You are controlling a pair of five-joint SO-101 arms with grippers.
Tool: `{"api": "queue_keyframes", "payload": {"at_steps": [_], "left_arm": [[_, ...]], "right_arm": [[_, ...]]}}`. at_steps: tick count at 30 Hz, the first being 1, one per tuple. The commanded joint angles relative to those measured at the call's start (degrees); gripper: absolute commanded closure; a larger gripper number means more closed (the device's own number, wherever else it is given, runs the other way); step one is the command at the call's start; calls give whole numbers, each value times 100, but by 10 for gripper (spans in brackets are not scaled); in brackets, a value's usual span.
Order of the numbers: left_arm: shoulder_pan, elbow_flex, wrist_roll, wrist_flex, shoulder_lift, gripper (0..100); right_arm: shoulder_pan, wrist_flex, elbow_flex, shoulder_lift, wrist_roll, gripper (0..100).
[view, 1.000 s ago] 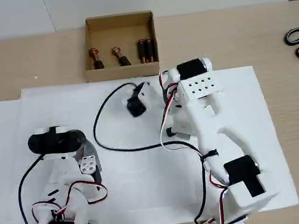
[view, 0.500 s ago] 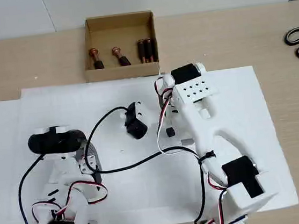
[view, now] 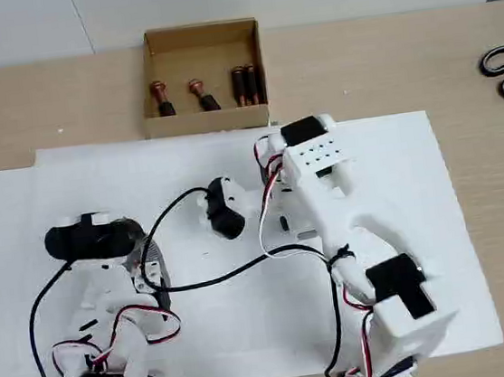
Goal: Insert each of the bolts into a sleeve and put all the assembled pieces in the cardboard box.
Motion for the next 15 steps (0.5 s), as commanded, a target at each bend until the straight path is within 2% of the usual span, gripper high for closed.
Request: {"api": "queue_keyframes", "payload": {"at_steps": [1, 12, 15], "left_arm": [[9, -207, 9, -26, -53, 993], [-9, -198, 9, -18, -53, 993], [-9, -198, 9, -18, -53, 993]], "right_arm": [[-57, -189, -18, 101, 62, 725], [-22, -629, -18, 734, 26, 727], [-22, -629, -9, 796, 26, 787]]}}
